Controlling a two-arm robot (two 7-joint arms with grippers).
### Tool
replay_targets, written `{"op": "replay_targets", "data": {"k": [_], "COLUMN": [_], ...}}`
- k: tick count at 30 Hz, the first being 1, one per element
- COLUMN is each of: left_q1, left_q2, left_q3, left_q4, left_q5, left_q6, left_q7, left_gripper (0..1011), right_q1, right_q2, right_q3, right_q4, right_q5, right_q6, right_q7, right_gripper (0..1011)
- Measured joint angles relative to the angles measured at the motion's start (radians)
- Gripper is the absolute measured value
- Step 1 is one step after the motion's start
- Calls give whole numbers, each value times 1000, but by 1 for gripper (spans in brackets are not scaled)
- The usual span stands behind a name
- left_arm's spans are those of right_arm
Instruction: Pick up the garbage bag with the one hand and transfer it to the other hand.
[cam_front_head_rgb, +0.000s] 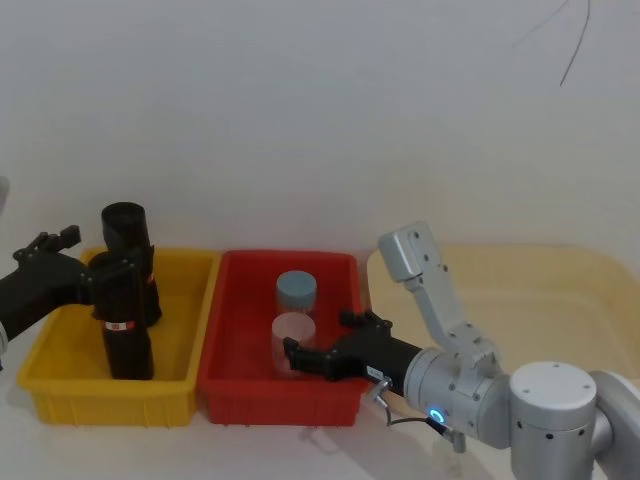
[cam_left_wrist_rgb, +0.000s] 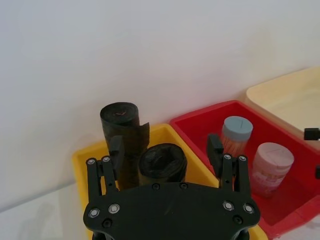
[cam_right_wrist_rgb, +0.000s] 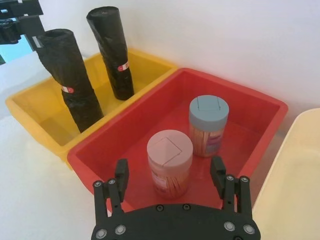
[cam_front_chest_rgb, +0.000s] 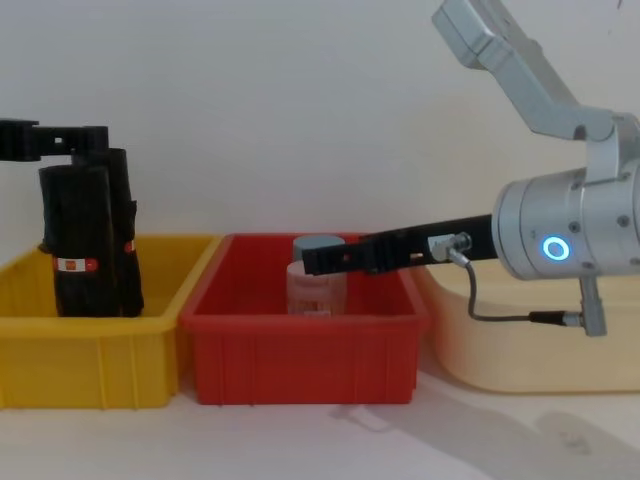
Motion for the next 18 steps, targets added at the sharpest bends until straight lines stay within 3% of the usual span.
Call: {"op": "replay_targets", "data": {"k": [18], "left_q1": [-17], "left_q2": [-16], "left_q3": [22], "left_q4": [63], "left_q5": [-39], "left_q6": [-3], "left_q7": [-45], "left_gripper": [1002], "right_q1": [10], "right_q2": [-1], "right_q3": [-8], "right_q4": [13], "right_q5": [5], "right_q6": [-11], "right_q7": [4], "right_gripper": [1001]}}
